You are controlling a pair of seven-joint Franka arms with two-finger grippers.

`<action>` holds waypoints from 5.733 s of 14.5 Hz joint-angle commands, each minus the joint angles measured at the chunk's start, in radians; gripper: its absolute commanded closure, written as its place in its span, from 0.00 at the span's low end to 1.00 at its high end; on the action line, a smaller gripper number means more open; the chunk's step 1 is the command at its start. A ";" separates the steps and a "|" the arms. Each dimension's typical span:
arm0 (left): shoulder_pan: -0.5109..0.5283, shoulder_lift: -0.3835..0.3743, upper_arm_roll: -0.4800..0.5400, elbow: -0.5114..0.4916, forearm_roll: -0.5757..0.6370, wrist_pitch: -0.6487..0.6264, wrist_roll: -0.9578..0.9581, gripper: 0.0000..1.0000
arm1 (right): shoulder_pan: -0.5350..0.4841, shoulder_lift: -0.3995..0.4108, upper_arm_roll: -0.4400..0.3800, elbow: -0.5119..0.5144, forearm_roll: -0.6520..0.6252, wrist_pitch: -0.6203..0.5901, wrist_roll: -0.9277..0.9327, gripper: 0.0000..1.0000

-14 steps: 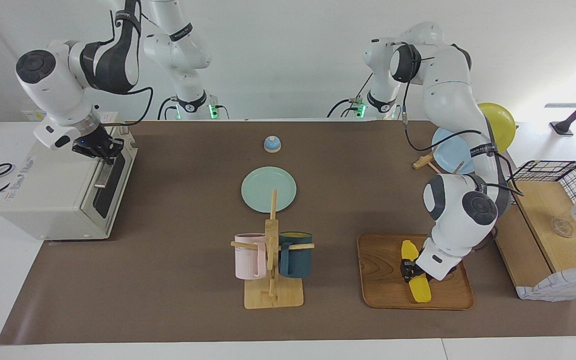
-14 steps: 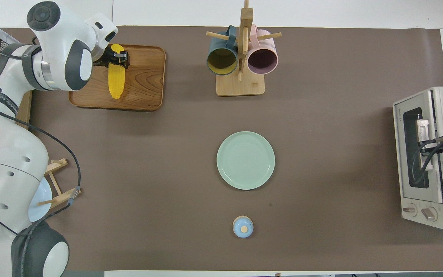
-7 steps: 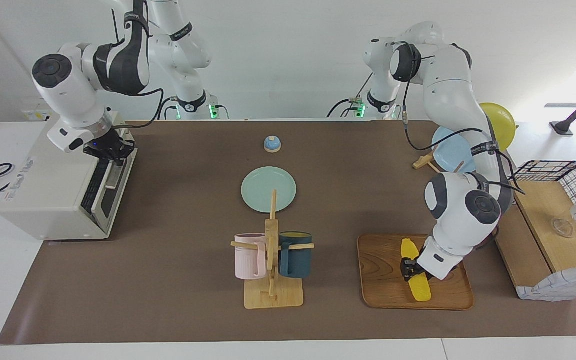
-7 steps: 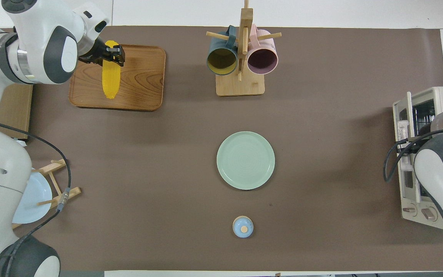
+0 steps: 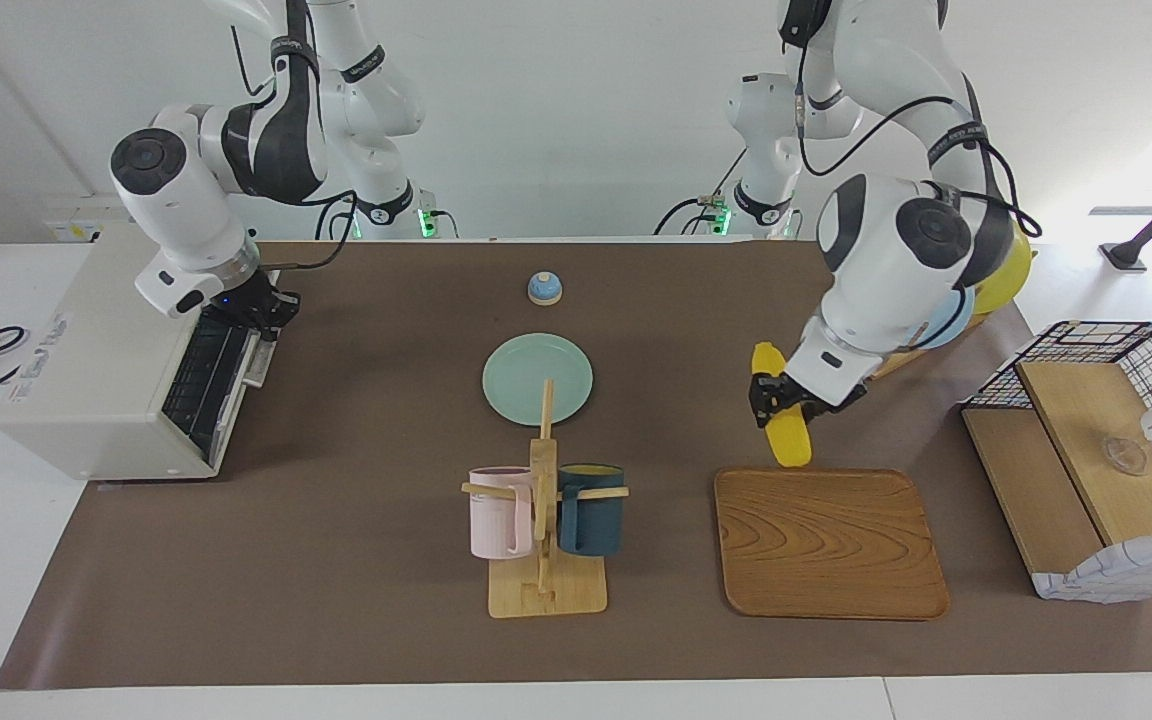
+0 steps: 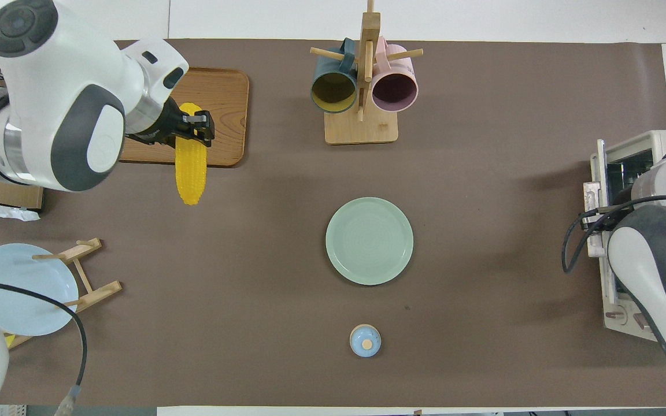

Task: Put corn in oven

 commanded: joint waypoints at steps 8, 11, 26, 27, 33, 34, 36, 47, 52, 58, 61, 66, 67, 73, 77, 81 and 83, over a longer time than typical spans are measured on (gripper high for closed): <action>-0.389 -0.129 0.017 -0.404 -0.017 0.473 -0.407 1.00 | 0.059 0.096 -0.001 -0.140 0.003 0.272 0.085 1.00; -0.444 -0.045 0.017 -0.392 -0.017 0.594 -0.455 1.00 | 0.080 0.142 -0.001 -0.146 0.009 0.318 0.093 1.00; -0.515 0.101 0.021 -0.346 -0.005 0.723 -0.507 1.00 | 0.198 0.142 0.023 0.045 0.040 0.118 0.205 0.73; -0.515 0.101 0.021 -0.347 0.001 0.722 -0.507 0.84 | 0.198 0.128 0.023 0.085 0.040 0.044 0.210 0.71; -0.491 0.060 0.025 -0.340 0.001 0.630 -0.494 0.00 | 0.221 0.013 0.029 0.118 0.048 -0.061 0.203 0.55; -0.471 0.029 0.025 -0.341 0.001 0.593 -0.488 0.00 | 0.235 -0.001 0.029 0.120 0.064 -0.082 0.210 0.57; -0.429 -0.041 0.023 -0.340 0.001 0.500 -0.459 0.00 | 0.238 -0.005 0.029 0.132 0.120 -0.101 0.225 0.63; 0.074 -0.224 0.025 -0.174 -0.001 0.053 0.032 0.00 | 0.630 0.167 0.065 0.262 0.086 0.038 0.614 0.36; 0.191 -0.287 0.025 -0.163 0.054 -0.053 0.212 0.00 | 0.770 0.338 0.065 0.310 -0.081 0.161 0.687 0.33; 0.180 -0.305 0.021 -0.163 0.091 -0.108 0.201 0.00 | 0.823 0.438 0.065 0.275 -0.194 0.289 0.733 0.46; 0.177 -0.315 0.018 -0.163 0.091 -0.120 0.200 0.00 | 0.810 0.429 0.063 0.232 -0.202 0.319 0.734 0.57; 0.177 -0.319 0.018 -0.130 0.093 -0.169 0.200 0.00 | 0.794 0.407 0.063 0.149 -0.257 0.379 0.740 0.57; 0.177 -0.321 0.018 -0.127 0.093 -0.182 0.200 0.00 | 0.792 0.407 0.063 0.147 -0.257 0.381 0.740 0.57; 0.181 -0.347 0.018 -0.151 0.093 -0.206 0.210 0.00 | 0.789 0.401 0.063 0.115 -0.257 0.382 0.745 0.84; 0.192 -0.342 0.014 -0.139 0.093 -0.206 0.213 0.00 | 0.784 0.400 0.063 0.116 -0.261 0.381 0.739 1.00; 0.192 -0.342 0.015 -0.140 0.093 -0.206 0.212 0.00 | 0.778 0.403 0.059 0.190 -0.352 0.257 0.725 1.00; 0.192 -0.342 0.014 -0.140 0.093 -0.200 0.212 0.00 | 0.774 0.390 0.052 0.212 -0.371 0.203 0.698 1.00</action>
